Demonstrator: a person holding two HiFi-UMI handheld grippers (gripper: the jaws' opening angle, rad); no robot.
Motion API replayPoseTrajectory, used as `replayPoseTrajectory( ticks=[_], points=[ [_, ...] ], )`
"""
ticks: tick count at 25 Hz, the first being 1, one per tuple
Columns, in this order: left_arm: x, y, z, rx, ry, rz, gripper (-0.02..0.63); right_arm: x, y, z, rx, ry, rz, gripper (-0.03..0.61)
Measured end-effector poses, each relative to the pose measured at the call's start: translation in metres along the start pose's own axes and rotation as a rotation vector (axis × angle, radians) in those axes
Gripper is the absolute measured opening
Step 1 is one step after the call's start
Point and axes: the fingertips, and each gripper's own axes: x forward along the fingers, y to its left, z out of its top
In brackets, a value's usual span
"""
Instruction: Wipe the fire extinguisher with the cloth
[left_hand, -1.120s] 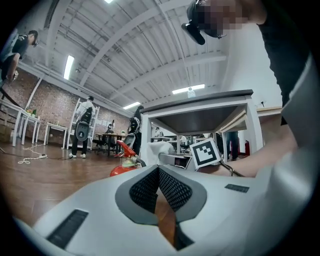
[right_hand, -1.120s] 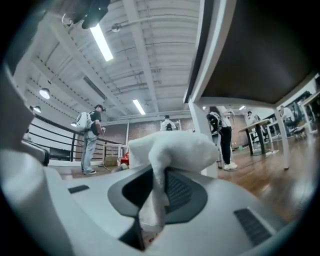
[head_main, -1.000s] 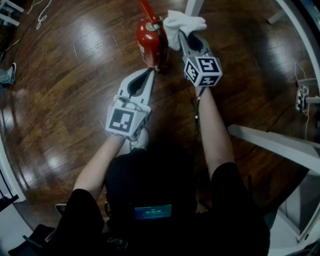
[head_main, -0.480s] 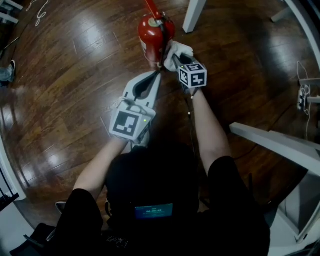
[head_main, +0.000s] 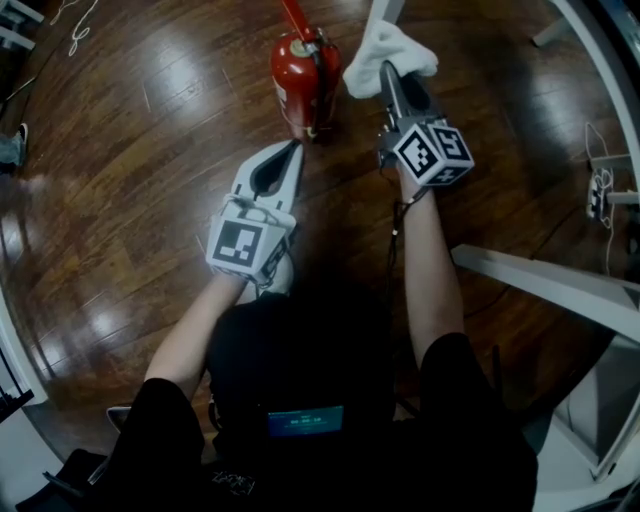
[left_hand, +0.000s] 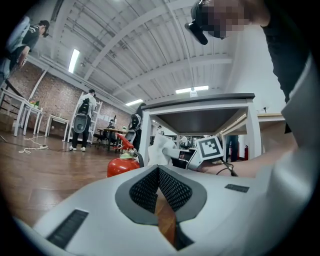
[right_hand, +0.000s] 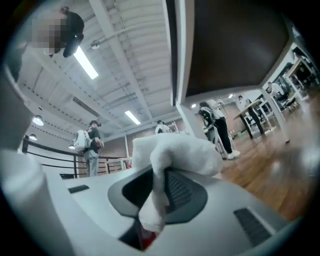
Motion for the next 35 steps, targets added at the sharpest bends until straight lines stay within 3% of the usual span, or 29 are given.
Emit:
replayPoseTrajectory(
  ticks=[4,8,14,21,23,26,31,35],
  points=[
    [-0.001,0.001,0.001,0.005,-0.001,0.005,-0.002,0.014,0.061,0.020,-0.102,-0.019,0.132,0.075],
    [-0.005,-0.001,0.001,0.007,0.001,0.003,-0.002,0.024,0.082,-0.020,-0.144,0.076,0.169,0.075],
    [-0.005,0.003,-0.002,-0.002,0.002,0.009,-0.001,0.011,0.065,-0.082,-0.118,0.190,0.152,0.074],
    [-0.005,0.006,-0.005,-0.006,0.005,0.008,-0.001,0.002,0.029,-0.208,-0.161,0.519,0.093,0.074],
    [-0.004,0.006,-0.007,-0.007,0.011,0.006,-0.001,-0.005,0.021,-0.225,-0.138,0.558,0.063,0.075],
    [-0.003,0.007,-0.009,0.001,0.021,0.002,-0.001,-0.013,0.020,-0.215,-0.098,0.525,0.039,0.074],
    [-0.002,0.006,-0.009,0.006,0.023,0.005,0.000,-0.015,0.026,-0.184,-0.117,0.466,0.043,0.074],
    [-0.007,0.015,-0.002,0.000,0.003,0.036,-0.001,-0.025,0.040,-0.131,-0.100,0.309,0.028,0.075]
  ],
)
